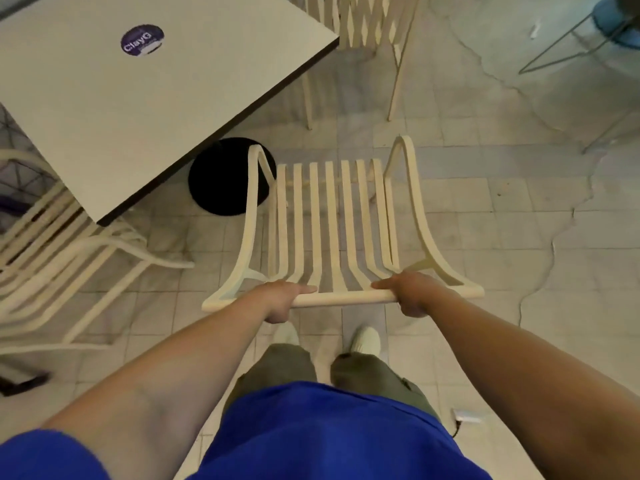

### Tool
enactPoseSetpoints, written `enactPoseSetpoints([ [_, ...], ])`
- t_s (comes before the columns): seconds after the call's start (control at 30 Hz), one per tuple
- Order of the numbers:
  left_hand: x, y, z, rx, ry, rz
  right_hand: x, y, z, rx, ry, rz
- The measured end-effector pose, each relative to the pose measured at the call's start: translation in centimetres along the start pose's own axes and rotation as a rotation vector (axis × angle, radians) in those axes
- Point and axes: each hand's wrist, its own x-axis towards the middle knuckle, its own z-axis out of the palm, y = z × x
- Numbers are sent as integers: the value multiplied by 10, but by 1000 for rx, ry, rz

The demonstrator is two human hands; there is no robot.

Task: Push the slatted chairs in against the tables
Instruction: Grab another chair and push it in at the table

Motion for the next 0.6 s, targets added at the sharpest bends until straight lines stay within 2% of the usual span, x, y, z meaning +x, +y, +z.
enactPoseSetpoints([
  [0.33,-6,22,18,-81,16,-20,-1,16,7,-97,64,20],
  [0.6,-5,9,24,-100,46,22,-2,19,6,-25,33,49],
])
